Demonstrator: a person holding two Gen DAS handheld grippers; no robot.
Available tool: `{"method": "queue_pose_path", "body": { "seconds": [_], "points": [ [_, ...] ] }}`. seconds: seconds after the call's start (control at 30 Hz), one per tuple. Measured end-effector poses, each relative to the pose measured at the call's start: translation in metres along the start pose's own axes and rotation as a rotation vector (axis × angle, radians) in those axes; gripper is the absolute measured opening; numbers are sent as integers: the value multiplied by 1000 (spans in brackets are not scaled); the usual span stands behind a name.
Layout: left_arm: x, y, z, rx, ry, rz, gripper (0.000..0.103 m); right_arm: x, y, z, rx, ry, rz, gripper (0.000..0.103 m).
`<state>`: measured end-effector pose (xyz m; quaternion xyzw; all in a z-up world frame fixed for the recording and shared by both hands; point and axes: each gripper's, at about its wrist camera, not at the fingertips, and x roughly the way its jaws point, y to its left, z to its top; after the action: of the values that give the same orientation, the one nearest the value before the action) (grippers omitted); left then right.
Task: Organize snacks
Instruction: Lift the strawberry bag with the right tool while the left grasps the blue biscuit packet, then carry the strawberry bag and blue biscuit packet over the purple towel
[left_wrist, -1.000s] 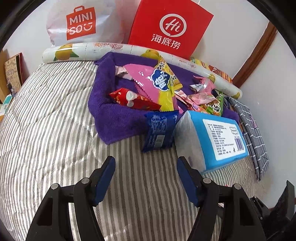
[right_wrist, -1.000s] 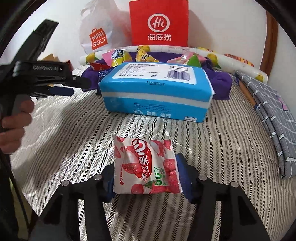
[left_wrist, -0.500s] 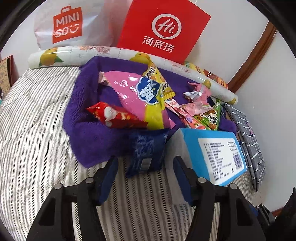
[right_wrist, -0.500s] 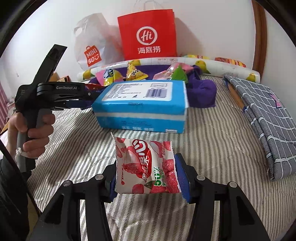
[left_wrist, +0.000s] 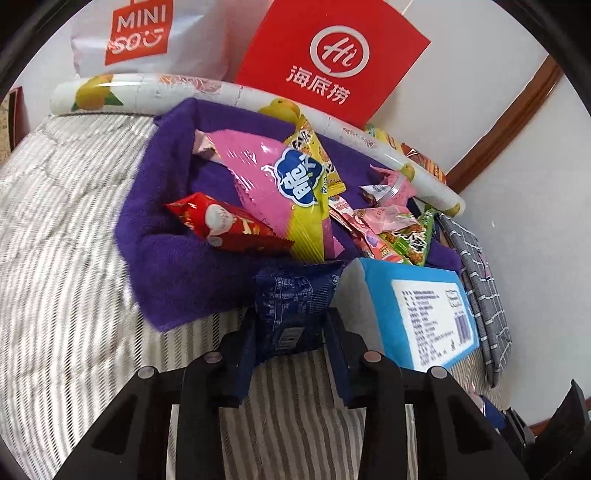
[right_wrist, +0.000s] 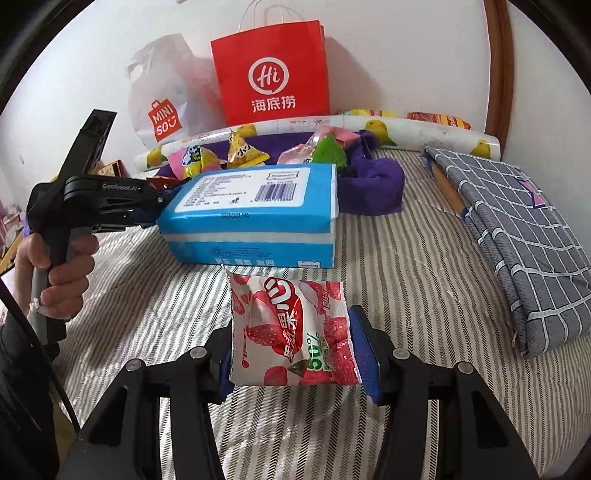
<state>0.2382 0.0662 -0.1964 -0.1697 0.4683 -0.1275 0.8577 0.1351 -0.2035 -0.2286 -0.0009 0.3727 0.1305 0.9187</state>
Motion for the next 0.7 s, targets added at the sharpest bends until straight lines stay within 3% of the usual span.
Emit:
{"method": "queue_pose_path", "body": {
  "seconds": [0.23,0.43,0.7],
  "points": [
    [-39,7,-28,-26,56,-34,33,-20,7,1,-6,-44,-7,53],
    [-58,13,-65,-18,115,35,33,-28,7,-3,23,-45,-6,53],
    [-40,7,-69,30,121,144,33,-33,0,-12,47,-27,-20,53]
  ]
}}
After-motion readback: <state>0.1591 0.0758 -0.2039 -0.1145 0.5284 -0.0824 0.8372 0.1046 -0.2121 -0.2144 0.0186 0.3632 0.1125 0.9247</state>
